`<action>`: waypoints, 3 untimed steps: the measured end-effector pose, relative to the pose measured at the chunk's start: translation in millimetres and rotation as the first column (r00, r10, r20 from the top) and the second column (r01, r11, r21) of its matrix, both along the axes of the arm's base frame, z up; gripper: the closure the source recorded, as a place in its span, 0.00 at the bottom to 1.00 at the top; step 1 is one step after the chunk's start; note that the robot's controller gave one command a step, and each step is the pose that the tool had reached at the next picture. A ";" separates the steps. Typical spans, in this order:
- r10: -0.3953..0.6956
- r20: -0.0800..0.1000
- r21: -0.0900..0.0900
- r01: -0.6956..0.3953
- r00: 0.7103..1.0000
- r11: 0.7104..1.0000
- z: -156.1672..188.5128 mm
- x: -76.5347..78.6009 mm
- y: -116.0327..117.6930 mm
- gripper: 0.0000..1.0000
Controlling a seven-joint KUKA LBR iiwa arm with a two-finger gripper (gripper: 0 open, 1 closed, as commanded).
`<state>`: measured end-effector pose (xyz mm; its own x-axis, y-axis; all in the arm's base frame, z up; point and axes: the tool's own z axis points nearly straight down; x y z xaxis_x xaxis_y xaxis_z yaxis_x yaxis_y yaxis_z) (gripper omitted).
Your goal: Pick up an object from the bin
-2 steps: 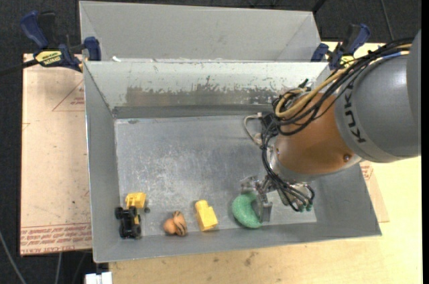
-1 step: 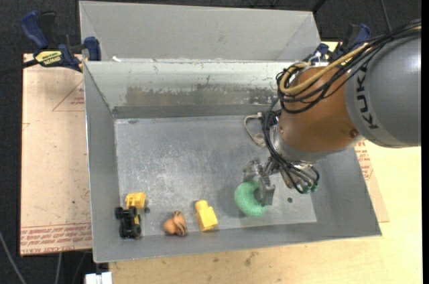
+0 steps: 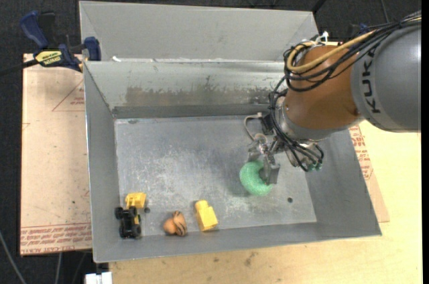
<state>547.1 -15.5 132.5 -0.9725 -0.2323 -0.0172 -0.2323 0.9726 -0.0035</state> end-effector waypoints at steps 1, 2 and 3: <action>0.002 -0.029 0.001 -0.002 1.000 1.000 16.1 -7.2 0.0 1.00; 0.007 0.002 0.000 -0.007 1.000 1.000 13.5 11.3 -2.3 1.00; 0.017 -0.031 0.003 -0.017 0.999 1.000 19.8 -4.8 -30.7 1.00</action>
Offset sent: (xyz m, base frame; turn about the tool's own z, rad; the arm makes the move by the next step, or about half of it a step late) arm 0.0220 -0.0070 -0.0625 -0.0141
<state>542.3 -46.3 152.3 -0.9686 -0.2485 0.0120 -0.2484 0.9686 0.0068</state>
